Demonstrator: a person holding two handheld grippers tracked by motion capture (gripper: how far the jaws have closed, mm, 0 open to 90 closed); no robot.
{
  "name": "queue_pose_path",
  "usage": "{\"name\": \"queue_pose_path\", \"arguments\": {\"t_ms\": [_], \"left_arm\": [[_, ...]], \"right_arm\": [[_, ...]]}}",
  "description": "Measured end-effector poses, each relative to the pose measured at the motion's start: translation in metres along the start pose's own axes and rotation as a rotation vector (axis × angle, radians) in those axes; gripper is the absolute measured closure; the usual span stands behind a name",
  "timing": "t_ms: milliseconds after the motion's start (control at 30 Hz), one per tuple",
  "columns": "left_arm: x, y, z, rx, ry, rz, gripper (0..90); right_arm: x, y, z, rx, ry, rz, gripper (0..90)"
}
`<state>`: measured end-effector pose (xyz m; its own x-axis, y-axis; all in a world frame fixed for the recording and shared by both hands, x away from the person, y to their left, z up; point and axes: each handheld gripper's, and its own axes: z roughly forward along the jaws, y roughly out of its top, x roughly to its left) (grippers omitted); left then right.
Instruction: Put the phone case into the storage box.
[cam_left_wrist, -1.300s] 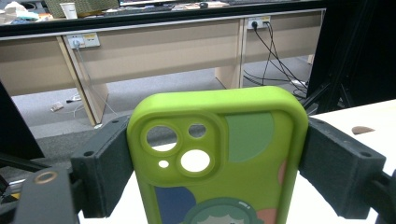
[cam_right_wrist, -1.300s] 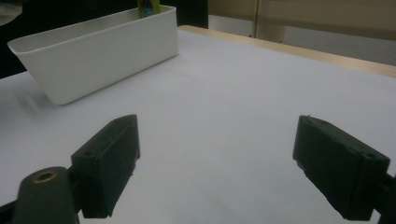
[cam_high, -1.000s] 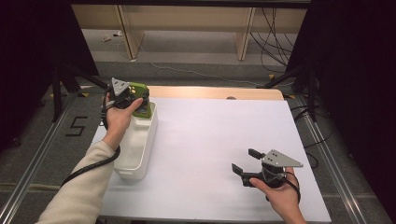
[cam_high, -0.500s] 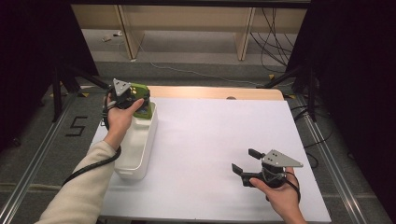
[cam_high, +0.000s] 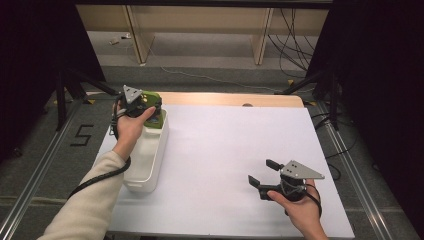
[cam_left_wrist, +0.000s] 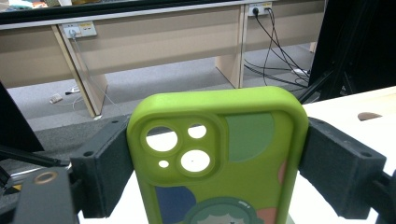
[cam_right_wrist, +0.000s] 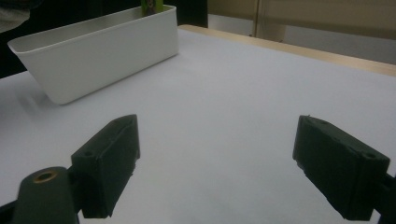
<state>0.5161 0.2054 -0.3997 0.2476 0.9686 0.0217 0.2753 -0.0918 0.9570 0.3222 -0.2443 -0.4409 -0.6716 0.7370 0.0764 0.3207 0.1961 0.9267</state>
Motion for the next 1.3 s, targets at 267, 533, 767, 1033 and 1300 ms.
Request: {"name": "queue_pose_path", "arguments": {"t_ms": [267, 533, 767, 1033, 1300], "left_arm": [[0.0001, -0.0027, 0.0022, 0.011, -0.002, -0.001, 15.3], [-0.0002, -0.0044, 0.0036, 0.020, -0.004, 0.009, 15.3], [0.0003, -0.0053, 0.0043, 0.025, -0.005, 0.005, 15.3], [0.0008, -0.0073, 0.0057, 0.029, -0.006, 0.001, 15.2], [0.0007, -0.0092, 0.0071, 0.043, -0.007, 0.003, 15.2]], "right_arm": [[0.0000, 0.0000, 0.0001, 0.001, 0.000, 0.000, 15.9], [-0.0001, -0.0002, 0.0002, 0.001, 0.000, 0.000, 15.9], [0.0000, -0.0002, 0.0003, 0.002, 0.000, 0.000, 15.9], [0.0000, -0.0003, 0.0005, -0.001, 0.000, 0.001, 15.9], [-0.0001, -0.0002, 0.0003, 0.002, 0.002, 0.000, 15.9]]}}
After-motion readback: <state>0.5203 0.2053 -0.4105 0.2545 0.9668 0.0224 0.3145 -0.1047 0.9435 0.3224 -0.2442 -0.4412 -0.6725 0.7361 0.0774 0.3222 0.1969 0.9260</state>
